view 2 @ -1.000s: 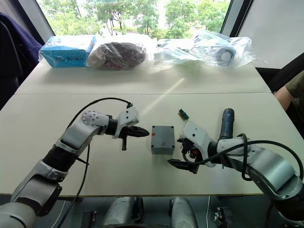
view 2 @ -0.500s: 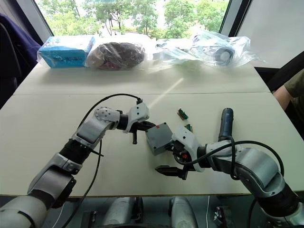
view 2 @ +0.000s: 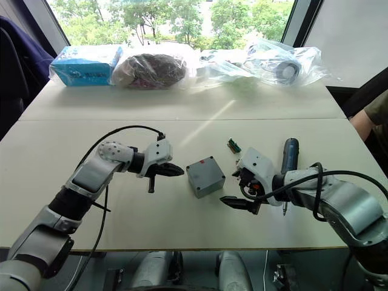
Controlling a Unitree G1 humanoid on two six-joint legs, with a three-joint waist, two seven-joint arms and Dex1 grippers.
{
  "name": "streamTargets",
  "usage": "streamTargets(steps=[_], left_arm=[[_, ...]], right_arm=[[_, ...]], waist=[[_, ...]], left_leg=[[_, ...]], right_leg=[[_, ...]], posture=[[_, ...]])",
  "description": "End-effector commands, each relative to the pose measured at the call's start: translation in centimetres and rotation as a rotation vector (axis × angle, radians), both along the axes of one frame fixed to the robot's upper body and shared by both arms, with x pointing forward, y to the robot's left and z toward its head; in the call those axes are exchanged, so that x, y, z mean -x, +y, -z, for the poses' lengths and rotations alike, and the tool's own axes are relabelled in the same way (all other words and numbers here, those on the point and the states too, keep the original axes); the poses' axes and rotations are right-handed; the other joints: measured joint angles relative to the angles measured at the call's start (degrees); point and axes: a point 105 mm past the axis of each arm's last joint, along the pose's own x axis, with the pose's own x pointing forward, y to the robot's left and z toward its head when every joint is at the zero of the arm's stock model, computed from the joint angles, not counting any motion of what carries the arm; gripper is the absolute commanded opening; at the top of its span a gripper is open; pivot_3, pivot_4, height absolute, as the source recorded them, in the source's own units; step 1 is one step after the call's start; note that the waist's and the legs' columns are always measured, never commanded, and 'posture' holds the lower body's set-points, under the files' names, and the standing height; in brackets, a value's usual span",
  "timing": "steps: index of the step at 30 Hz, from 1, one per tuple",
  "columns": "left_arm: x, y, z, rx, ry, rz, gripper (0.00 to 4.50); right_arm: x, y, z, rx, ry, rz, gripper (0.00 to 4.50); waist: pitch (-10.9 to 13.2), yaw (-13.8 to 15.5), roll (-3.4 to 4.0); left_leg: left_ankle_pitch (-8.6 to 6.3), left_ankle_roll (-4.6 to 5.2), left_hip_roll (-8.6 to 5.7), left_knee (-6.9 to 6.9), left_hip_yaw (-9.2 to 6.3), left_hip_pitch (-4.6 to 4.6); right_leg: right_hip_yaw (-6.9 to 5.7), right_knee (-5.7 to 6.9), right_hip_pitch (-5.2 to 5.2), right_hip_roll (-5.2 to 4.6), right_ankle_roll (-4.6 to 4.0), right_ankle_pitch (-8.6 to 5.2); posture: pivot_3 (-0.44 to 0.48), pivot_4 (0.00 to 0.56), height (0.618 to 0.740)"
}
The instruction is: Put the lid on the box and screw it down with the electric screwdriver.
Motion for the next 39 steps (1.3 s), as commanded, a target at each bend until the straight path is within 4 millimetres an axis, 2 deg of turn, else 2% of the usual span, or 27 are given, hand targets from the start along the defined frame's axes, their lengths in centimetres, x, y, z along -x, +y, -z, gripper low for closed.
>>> streamTargets(steps=[1,11,35,37,39], left_arm=[[0.3,-1.1,-1.1,0.043,-0.027,0.021,0.0],[-0.4,-1.9,-1.4,0.066,-0.052,0.003,0.0],[-1.3,-2.3,-1.8,0.084,-0.081,-0.017,0.0],[-1.3,-2.0,-2.1,0.081,-0.085,-0.017,0.0],[-1.3,-1.4,-2.6,0.076,-0.088,-0.017,0.0]], right_arm=[[-0.4,0.9,-0.2,-0.009,-0.035,-0.046,4.42],[0.7,2.2,0.1,-0.052,0.008,-0.098,4.42],[0.5,2.2,-0.1,-0.097,0.029,-0.044,4.42],[0.2,1.4,-0.8,-0.1,0.013,-0.025,4.42],[-0.4,0.2,-2.4,-0.133,-0.018,0.005,4.42]], waist=[[0.0,0.0,0.0],[0.0,0.0,0.0],[0.0,0.0,0.0],[0.0,0.1,0.0],[0.0,0.1,0.0]], left_leg=[[0.0,0.0,0.0,0.0,0.0,0.0],[0.0,0.0,0.0,0.0,-0.01,0.0],[0.0,0.0,-0.01,0.01,0.0,0.0],[0.0,0.0,-0.01,0.01,0.0,0.0],[0.0,0.0,-0.02,0.01,0.0,0.0]], right_leg=[[0.0,0.0,0.0,0.0,0.0,0.0],[-0.01,0.01,0.01,0.01,0.01,0.0],[-0.01,0.01,0.01,0.01,0.01,0.01],[-0.01,0.01,0.01,0.0,0.01,0.01],[-0.01,0.01,0.01,0.0,0.01,0.01]], posture=[[0.0,0.15,0.74],[0.0,0.15,0.74],[0.0,0.15,0.74],[0.0,0.15,0.74],[0.0,0.15,0.74]])
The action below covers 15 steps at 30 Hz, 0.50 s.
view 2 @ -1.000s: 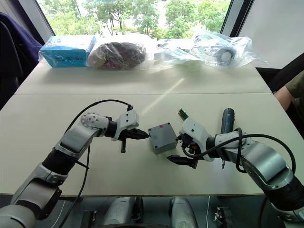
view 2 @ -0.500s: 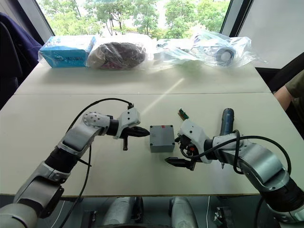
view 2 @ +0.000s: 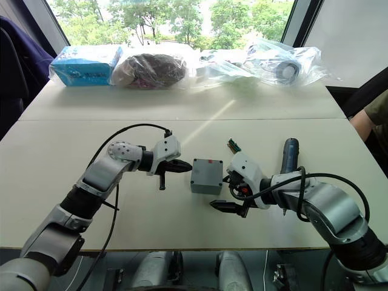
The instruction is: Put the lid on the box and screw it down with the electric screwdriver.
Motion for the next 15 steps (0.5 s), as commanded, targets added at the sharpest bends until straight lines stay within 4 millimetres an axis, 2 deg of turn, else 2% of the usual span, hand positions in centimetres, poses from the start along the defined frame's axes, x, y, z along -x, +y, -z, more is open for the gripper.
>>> streamTargets(steps=[1,3,4,6,8,11,15], left_arm=[[-0.2,0.9,-2.4,0.017,-0.055,0.015,0.0],[-0.2,1.6,-3.3,0.032,-0.047,0.015,0.0],[-0.4,1.8,-4.4,0.069,-0.044,0.007,0.0],[-0.8,2.0,-6.0,0.123,-0.043,-0.007,0.0],[-1.1,1.9,-7.4,0.159,-0.06,-0.012,0.0],[-0.4,0.9,-9.2,0.214,-0.054,0.034,0.0],[0.2,0.3,-9.7,0.218,-0.064,0.056,0.0]], right_arm=[[-1.1,-1.9,-4.0,-0.078,-0.101,0.049,4.42],[-2.1,-3.2,-5.9,-0.145,-0.139,0.11,4.42],[-3.1,-4.0,-7.0,-0.186,-0.178,0.16,4.42],[-4.7,-5.3,-7.9,-0.231,-0.228,0.238,4.42],[-6.7,-6.2,-7.1,-0.204,-0.277,0.318,4.42],[-9.3,-6.9,-4.9,-0.15,-0.314,0.398,4.42],[-11.2,-7.3,-3.2,-0.12,-0.339,0.425,4.42]], waist=[[0.0,0.0,0.0],[0.0,-0.1,0.0],[0.0,-0.1,-0.01],[0.0,-0.1,-0.01],[0.0,0.0,-0.02],[0.0,-0.1,-0.02],[0.0,-0.2,-0.01]], left_leg=[[0.0,0.0,0.0,0.0,0.0,0.0],[0.0,0.0,0.01,0.0,0.0,0.0],[0.0,0.0,0.01,0.0,0.0,0.01],[0.0,0.0,0.03,0.0,0.0,0.03],[0.0,-0.01,0.03,0.0,0.0,0.04],[0.0,-0.01,0.0,0.0,0.03,0.04],[0.07,-0.12,-0.02,0.0,0.12,0.03]], right_leg=[[0.0,0.0,0.0,0.0,0.0,0.0],[0.0,0.0,0.0,0.0,0.0,0.0],[0.0,0.01,0.0,0.0,0.0,0.0],[0.0,0.03,0.0,0.02,0.0,0.0],[-0.02,0.03,0.02,0.02,0.0,0.0],[0.0,0.0,0.03,0.02,0.01,0.0],[0.07,0.01,-0.02,0.03,0.03,-0.01]], posture=[[0.0,0.15,0.74],[0.0,0.15,0.74],[0.0,0.15,0.74],[0.0,0.15,0.74],[0.0,0.15,0.74],[0.0,0.15,0.74],[0.0,0.15,0.74]])
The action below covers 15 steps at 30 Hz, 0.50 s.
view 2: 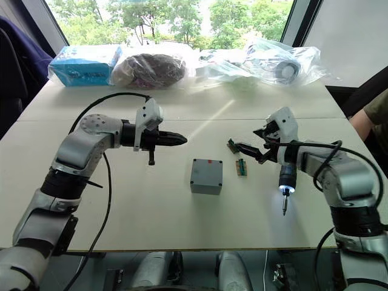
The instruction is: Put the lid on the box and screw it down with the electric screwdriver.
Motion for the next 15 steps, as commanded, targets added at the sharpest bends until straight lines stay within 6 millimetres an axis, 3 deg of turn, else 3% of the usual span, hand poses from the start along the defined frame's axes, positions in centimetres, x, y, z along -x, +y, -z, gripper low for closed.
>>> streamTargets(steps=[1,4,8,15], left_arm=[[0.8,-0.5,-1.5,0.013,-0.052,0.029,0.0],[1.0,-0.8,-0.6,-0.001,-0.045,0.017,0.0],[1.1,-0.7,0.6,-0.031,-0.037,-0.005,0.0],[0.7,-0.4,1.7,-0.06,-0.037,-0.032,0.0]], right_arm=[[-1.7,-0.5,-0.5,0.046,-0.091,0.018,4.42],[-2.3,0.1,0.2,0.042,-0.099,-0.003,3.75],[-2.7,0.7,0.6,0.044,-0.103,-0.022,2.33],[-2.9,1.4,1.3,0.048,-0.088,-0.044,2.33]], waist=[[0.0,-0.1,0.01],[0.0,-0.1,0.01],[0.0,-0.2,0.01],[0.0,0.0,0.01]], left_leg=[[0.06,-0.1,0.0,0.0,0.01,0.0],[0.11,-0.19,0.02,-0.01,0.01,0.01],[0.11,-0.2,0.04,-0.01,0.01,0.04],[0.12,-0.2,0.03,-0.01,0.01,0.03]], right_leg=[[0.01,0.01,-0.01,0.0,0.0,0.0],[0.02,0.03,-0.02,0.03,0.0,0.0],[0.02,0.04,0.0,0.03,0.0,0.0],[0.02,0.05,0.01,0.02,0.0,0.0]], posture=[[0.0,0.15,0.74],[0.0,0.15,0.74],[0.0,0.15,0.74],[0.0,0.15,0.74]])
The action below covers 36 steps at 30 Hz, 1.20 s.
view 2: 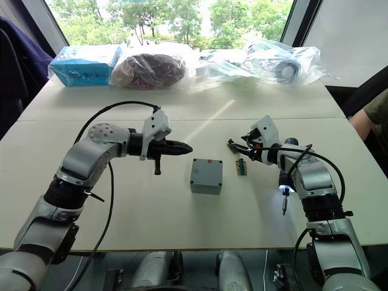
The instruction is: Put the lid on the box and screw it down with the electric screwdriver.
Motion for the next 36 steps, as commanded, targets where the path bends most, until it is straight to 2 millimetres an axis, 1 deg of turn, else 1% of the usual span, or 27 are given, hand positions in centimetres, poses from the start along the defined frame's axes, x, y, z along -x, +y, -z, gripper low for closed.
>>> streamTargets(steps=[1,6,13,14,15,18,19,28,36], left_arm=[[0.0,0.0,-0.3,-0.002,-0.038,0.004,0.0],[-0.1,0.0,-0.1,-0.006,-0.04,0.001,0.0],[0.0,0.3,1.1,-0.052,-0.048,0.004,0.0],[0.0,0.3,1.1,-0.055,-0.049,0.003,0.0],[-0.1,0.3,1.1,-0.055,-0.05,0.003,0.0],[-0.2,0.4,1.1,-0.054,-0.053,-0.002,0.0],[-0.2,0.4,1.1,-0.053,-0.054,-0.004,0.0],[-0.3,0.4,1.1,-0.045,-0.054,-0.007,0.0],[-0.5,0.5,1.1,-0.036,-0.047,-0.012,0.0]], right_arm=[[-0.4,0.4,-1.0,0.007,-0.041,-0.013,2.33],[-0.6,0.6,-0.8,0.002,-0.039,-0.013,2.33],[-0.8,0.8,-0.7,-0.006,-0.039,-0.009,2.33],[-0.8,0.7,-0.6,-0.004,-0.036,-0.008,1.78],[-0.8,0.7,-0.5,-0.003,-0.034,-0.007,1.63],[-0.9,0.6,-0.4,0.001,-0.032,-0.004,0.25],[-0.9,0.6,-0.4,0.002,-0.032,-0.004,0.07],[-0.9,0.6,-1.0,-0.01,-0.052,0.0,0.07],[-0.5,0.4,-3.2,-0.062,-0.114,-0.008,0.07]], waist=[[0.0,-0.1,0.0],[0.0,-0.1,0.0],[0.0,-0.1,0.0],[0.0,-0.1,0.0],[0.0,-0.1,0.0],[0.0,-0.1,0.0],[0.0,-0.1,0.0],[0.0,-0.1,0.0],[0.0,-0.1,0.0]], left_leg=[[0.0,0.0,0.0,0.0,0.0,0.0],[0.01,-0.01,0.0,0.0,0.01,0.0],[0.01,-0.01,0.0,0.0,0.02,0.0],[0.01,-0.01,0.0,0.0,0.02,0.0],[0.01,-0.01,0.0,0.0,0.02,0.0],[0.0,-0.01,0.0,0.0,0.02,0.0],[0.0,-0.01,0.0,0.0,0.02,0.0],[0.0,-0.01,0.0,0.0,0.02,0.0],[0.0,-0.01,0.01,0.0,0.02,0.0]], right_leg=[[0.0,0.0,0.0,0.0,0.0,0.0],[0.0,0.0,-0.01,0.0,0.0,0.0],[0.01,0.0,-0.01,0.0,0.0,0.0],[0.01,0.0,-0.01,0.0,0.0,0.0],[0.01,0.01,-0.01,0.0,0.0,0.0],[0.0,0.01,-0.01,0.0,0.0,0.0],[0.01,0.01,-0.01,0.0,0.0,0.0],[0.0,0.02,-0.01,0.0,0.0,0.0],[0.0,0.02,-0.01,0.0,0.0,0.0]], posture=[[0.0,0.15,0.74],[0.0,0.15,0.74],[0.0,0.15,0.74],[0.0,0.15,0.74],[0.0,0.15,0.74],[0.0,0.15,0.74],[0.0,0.15,0.74],[0.0,0.15,0.74],[0.0,0.15,0.74]])
